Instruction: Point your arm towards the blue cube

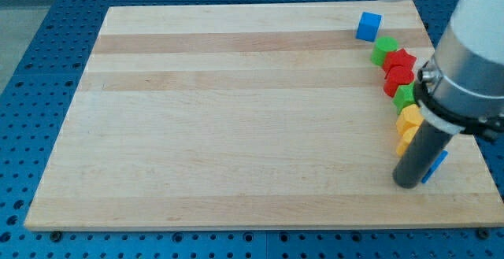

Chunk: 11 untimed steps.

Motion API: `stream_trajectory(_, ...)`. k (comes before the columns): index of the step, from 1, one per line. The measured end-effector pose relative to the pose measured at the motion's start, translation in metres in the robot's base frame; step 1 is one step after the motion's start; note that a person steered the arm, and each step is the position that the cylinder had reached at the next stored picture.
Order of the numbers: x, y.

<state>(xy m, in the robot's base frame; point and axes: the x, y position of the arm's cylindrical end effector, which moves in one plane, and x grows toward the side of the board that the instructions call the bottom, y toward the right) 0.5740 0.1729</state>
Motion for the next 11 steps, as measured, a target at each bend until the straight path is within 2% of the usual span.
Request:
stream_trajectory(1, -0.006, -0.071)
stream_trajectory(3, -0.114, -0.217)
stream_trajectory(4, -0.18, -0.236)
stream_trajectory(6, -0.294, -0.221)
stream_trajectory(7, -0.341, -0.179)
stream_trajectory(8, -0.362, -0.142)
stream_trajectory(11, -0.364, -0.025)
